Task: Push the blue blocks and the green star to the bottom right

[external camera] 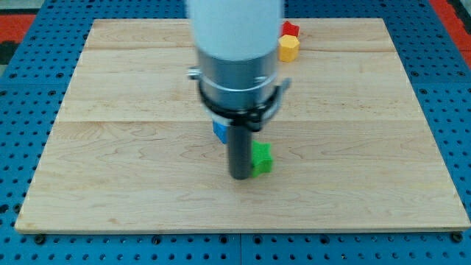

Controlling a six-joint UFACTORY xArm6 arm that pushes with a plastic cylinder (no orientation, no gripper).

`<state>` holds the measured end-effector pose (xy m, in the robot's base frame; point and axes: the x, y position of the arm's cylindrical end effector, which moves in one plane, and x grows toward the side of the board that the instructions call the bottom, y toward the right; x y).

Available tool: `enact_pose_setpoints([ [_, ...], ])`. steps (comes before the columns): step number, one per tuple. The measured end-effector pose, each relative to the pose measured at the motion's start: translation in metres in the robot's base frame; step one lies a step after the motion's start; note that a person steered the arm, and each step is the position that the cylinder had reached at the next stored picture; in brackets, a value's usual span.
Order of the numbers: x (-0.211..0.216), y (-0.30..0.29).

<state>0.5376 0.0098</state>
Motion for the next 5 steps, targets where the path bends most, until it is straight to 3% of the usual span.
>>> enact_pose_setpoints([
  [1, -0.008, -0.036],
  [2, -0.037, 0.028],
  [3, -0.014, 0.099],
  [4, -0.003, 0.094],
  [5, 0.009, -0.014],
])
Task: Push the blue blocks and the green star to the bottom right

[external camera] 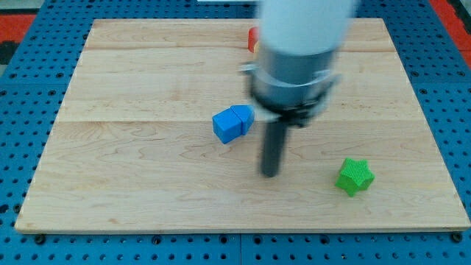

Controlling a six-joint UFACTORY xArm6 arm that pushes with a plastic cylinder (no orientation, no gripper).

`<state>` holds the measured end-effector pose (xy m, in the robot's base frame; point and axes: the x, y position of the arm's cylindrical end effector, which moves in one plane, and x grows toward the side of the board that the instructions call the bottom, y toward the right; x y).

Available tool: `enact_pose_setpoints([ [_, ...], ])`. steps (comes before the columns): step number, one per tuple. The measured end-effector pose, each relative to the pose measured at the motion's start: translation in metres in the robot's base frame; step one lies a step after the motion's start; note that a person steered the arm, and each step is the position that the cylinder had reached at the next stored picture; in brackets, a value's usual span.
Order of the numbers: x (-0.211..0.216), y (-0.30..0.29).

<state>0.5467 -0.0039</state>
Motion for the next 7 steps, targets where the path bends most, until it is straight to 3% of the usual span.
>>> enact_pose_setpoints([
  [1, -0.052, -0.085],
  [2, -0.113, -0.026],
  [3, -0.109, 0.058],
  [4, -0.096, 0.083],
  [5, -0.128, 0.115],
  [6, -0.085, 0.182],
  [7, -0.09, 0.168],
])
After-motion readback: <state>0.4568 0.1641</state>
